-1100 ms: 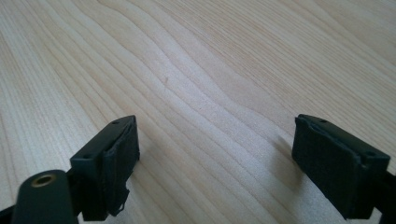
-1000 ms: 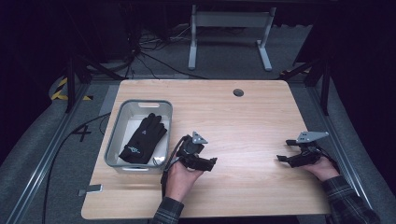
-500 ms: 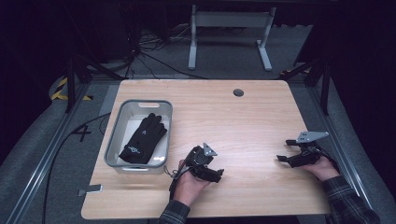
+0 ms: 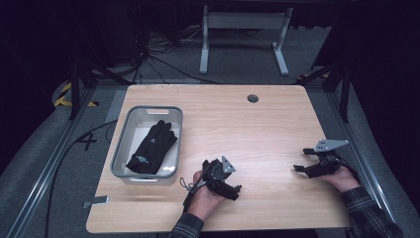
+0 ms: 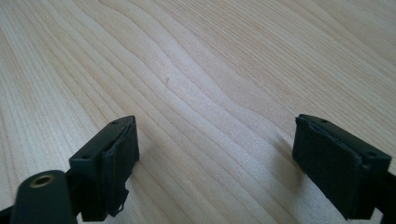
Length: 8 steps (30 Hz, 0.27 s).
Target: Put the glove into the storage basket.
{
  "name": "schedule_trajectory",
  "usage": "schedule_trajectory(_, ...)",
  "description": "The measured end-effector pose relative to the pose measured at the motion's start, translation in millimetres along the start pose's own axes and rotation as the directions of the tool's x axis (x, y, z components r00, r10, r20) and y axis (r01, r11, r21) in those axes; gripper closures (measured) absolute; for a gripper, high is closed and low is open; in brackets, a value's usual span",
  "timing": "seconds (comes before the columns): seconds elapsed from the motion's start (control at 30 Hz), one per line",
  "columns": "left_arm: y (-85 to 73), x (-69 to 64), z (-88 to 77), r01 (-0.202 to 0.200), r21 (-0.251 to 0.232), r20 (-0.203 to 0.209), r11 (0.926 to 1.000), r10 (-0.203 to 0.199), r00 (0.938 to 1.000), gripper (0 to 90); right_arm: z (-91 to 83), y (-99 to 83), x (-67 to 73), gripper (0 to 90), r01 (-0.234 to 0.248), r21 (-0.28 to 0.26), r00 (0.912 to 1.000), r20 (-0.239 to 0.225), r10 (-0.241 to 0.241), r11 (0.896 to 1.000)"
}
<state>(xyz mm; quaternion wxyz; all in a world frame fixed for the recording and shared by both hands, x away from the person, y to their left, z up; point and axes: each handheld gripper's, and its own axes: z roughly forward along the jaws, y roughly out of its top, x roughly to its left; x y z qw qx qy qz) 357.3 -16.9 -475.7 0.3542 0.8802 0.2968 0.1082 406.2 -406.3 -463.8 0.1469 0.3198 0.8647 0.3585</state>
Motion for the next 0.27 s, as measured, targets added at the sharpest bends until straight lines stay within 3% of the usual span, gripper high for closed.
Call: schedule_trajectory(0.27,0.0,-0.1,-0.1,0.000,0.002,0.000,1.0000,0.000,1.0000,0.0,0.3,0.0,-0.2,14.8,0.003,-0.002,1.0000,-0.001,-0.003,1.000)
